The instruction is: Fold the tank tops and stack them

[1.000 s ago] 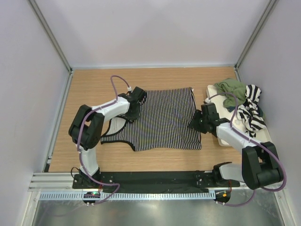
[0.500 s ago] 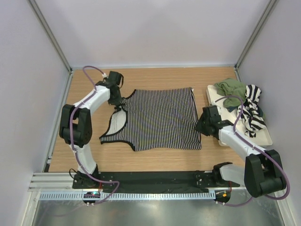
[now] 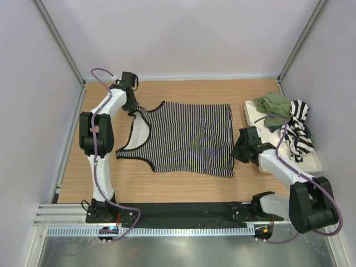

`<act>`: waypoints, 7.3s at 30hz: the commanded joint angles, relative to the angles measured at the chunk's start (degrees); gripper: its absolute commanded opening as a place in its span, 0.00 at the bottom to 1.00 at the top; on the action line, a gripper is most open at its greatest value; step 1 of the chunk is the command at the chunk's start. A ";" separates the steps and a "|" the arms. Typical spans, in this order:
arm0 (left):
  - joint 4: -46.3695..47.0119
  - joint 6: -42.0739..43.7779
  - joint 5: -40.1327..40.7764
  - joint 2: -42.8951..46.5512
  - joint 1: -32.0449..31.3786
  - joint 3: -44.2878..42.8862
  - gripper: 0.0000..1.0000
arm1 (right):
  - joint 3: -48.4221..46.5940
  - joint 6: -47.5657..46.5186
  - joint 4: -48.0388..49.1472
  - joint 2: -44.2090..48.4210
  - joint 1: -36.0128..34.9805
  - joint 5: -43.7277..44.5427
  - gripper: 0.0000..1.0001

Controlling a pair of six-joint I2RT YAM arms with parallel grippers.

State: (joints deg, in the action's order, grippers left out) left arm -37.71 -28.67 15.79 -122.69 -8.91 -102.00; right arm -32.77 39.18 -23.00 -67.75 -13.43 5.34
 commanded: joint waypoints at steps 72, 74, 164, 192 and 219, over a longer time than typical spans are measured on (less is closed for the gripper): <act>13.46 -21.17 -19.13 53.61 -23.17 67.63 0.51 | 4.74 11.36 -20.59 12.46 -13.99 0.28 0.01; 13.46 -21.52 -18.96 53.44 -23.96 67.98 0.49 | 4.82 11.53 -20.68 12.29 -14.08 0.54 0.01; 14.95 -13.79 -27.40 22.77 -10.96 34.59 0.00 | -27.69 -1.30 -4.51 -21.81 1.74 7.31 0.01; 20.58 -13.88 -19.75 25.83 -11.22 36.33 0.61 | -23.57 0.46 1.73 -18.75 2.36 15.93 0.70; 16.36 -9.13 -23.35 13.28 -15.53 27.65 0.16 | -27.51 -4.73 5.43 -30.16 2.80 -0.78 0.01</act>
State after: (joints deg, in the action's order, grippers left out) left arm -20.71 -39.07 -6.85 -107.94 -25.69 -71.40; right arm -56.69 33.21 -18.17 -97.69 -11.14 2.09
